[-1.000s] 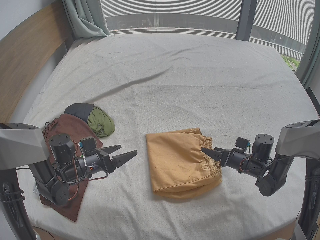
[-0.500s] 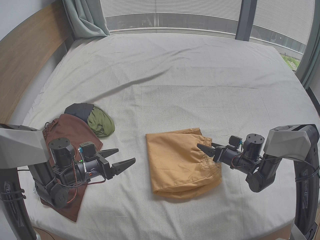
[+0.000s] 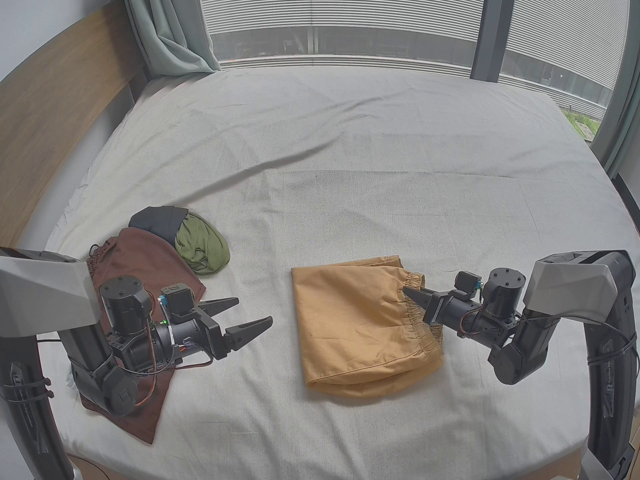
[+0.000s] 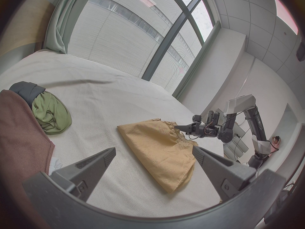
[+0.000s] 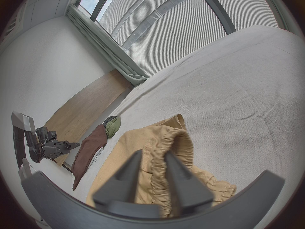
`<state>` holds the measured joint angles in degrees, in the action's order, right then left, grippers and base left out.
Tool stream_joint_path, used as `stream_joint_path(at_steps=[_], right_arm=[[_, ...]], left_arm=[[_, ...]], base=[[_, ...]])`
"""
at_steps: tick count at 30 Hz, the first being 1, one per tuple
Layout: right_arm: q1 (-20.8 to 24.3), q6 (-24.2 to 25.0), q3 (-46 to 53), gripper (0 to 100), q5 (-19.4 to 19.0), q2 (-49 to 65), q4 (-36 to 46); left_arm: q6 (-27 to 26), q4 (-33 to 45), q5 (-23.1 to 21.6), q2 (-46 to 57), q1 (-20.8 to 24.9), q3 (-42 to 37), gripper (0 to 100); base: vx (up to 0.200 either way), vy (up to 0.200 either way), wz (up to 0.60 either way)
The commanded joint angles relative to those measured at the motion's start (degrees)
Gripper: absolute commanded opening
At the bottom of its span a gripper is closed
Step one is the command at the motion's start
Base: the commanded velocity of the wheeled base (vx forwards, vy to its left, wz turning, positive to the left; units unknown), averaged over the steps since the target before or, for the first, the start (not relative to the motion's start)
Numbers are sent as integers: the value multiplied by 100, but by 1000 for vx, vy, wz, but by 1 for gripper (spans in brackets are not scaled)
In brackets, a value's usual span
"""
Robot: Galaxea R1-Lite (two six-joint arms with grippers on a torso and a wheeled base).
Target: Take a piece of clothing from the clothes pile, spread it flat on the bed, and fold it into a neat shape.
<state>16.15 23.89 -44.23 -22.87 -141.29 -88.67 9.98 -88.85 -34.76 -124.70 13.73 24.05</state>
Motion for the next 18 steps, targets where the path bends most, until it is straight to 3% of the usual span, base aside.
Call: stream_joint_path(at_steps=[1, 6, 18], right_arm=[[-16, 1, -7, 0, 11, 40, -1], [-95, -16, 37, 0, 248, 172, -1], [-271, -236, 353, 0, 248, 356, 17]], left_arm=[[4, -1, -5, -37, 16, -6, 100], [4, -1, 4, -37, 16, -15, 100], [4, -1, 13, -37, 78, -41, 100]], base=[[0, 0, 0], [0, 0, 0], [0, 0, 0]])
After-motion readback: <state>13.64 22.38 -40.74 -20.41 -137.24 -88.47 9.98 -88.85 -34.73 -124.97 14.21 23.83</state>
